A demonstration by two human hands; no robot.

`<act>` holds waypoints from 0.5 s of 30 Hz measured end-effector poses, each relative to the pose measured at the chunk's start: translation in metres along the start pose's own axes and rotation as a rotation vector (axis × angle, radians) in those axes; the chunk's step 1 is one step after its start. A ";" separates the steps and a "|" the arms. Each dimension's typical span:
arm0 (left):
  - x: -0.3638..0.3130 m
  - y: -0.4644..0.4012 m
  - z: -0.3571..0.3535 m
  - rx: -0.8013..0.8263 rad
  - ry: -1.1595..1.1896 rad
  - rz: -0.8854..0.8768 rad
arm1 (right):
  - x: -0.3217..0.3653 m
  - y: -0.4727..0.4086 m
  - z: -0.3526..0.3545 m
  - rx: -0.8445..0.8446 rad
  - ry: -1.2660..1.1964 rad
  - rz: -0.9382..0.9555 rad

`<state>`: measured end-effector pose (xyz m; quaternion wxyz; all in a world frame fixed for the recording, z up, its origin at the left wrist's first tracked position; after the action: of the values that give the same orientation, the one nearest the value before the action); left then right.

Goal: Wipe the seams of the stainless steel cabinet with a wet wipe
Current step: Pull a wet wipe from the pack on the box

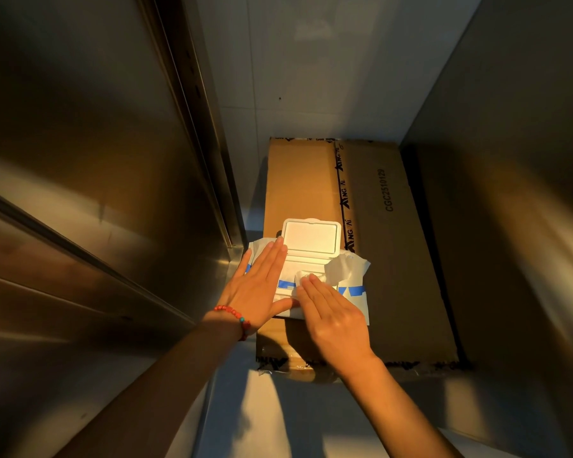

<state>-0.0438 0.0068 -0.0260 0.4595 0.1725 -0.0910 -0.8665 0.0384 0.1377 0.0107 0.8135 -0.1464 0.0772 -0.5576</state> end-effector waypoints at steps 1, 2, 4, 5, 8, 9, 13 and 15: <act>0.000 0.000 0.000 -0.002 0.010 -0.002 | 0.000 0.000 0.001 -0.011 -0.006 0.007; 0.000 0.001 0.000 -0.004 0.019 -0.004 | 0.000 0.001 0.001 -0.022 -0.012 0.013; 0.000 0.000 0.000 -0.011 0.032 -0.004 | 0.002 0.003 0.003 -0.044 -0.023 0.019; 0.001 0.000 0.000 -0.014 0.039 -0.003 | 0.003 0.004 0.003 -0.053 -0.028 0.020; 0.001 0.001 0.000 -0.014 0.054 -0.005 | 0.005 0.006 0.005 -0.072 -0.037 0.023; 0.000 0.001 0.000 -0.015 0.059 -0.006 | 0.006 0.006 0.006 -0.077 -0.037 0.024; 0.000 0.002 0.001 -0.011 0.060 0.002 | 0.007 0.006 0.009 -0.093 -0.046 0.019; -0.001 0.002 0.001 -0.007 0.043 0.004 | 0.008 0.006 0.010 -0.112 -0.048 0.021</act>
<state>-0.0423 0.0063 -0.0241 0.4635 0.1892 -0.0784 -0.8621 0.0492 0.1338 0.0191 0.8114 -0.2042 0.0901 -0.5402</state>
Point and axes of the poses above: each hand's wrist, its own y-axis away from the middle knuckle, its own z-axis out of the back of the hand, x = y × z, the point moved 2 cm from there along -y, towards the middle knuckle, and after that the axes turned 6 degrees about x, right-handed, at the moved point
